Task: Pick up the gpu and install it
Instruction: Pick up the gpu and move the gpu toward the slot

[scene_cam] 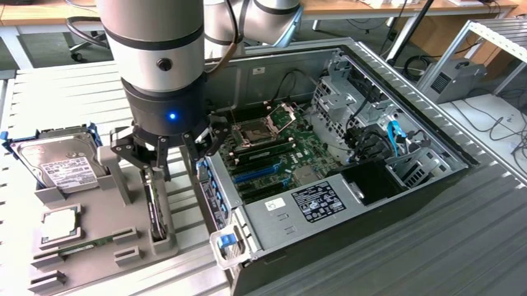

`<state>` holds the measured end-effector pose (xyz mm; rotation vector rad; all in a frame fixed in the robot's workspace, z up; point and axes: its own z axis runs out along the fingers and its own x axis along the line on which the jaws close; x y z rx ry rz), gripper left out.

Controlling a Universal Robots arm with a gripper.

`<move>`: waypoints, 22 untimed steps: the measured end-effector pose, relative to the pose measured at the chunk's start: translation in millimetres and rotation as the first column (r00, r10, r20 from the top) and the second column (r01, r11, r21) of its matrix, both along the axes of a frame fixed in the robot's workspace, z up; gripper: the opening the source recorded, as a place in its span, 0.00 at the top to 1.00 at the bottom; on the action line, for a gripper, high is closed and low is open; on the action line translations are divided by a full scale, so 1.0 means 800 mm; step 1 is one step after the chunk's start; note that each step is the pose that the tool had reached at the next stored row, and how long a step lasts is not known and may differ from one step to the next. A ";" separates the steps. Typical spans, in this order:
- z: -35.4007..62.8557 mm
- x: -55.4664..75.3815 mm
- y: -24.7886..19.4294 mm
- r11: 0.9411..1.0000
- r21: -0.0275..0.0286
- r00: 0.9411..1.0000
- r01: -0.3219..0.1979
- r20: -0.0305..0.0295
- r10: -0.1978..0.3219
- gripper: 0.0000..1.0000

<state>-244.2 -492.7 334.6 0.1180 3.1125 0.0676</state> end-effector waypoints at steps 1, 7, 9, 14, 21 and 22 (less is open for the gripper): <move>0.000 0.000 0.0000 1.000 0.000 1.000 0.000 0.000 0.000 0.58; -0.003 0.000 0.0000 1.000 0.000 1.000 0.000 0.000 0.000 0.58; -0.004 0.000 0.0000 1.000 0.000 1.000 0.000 0.000 0.000 0.58; -0.005 0.000 0.0000 1.000 0.000 1.000 0.000 0.000 0.000 0.58; -0.008 0.000 0.0000 1.000 0.000 1.000 0.000 0.000 0.000 0.58; -0.008 0.000 0.0000 1.000 0.000 1.000 0.000 0.000 0.000 0.58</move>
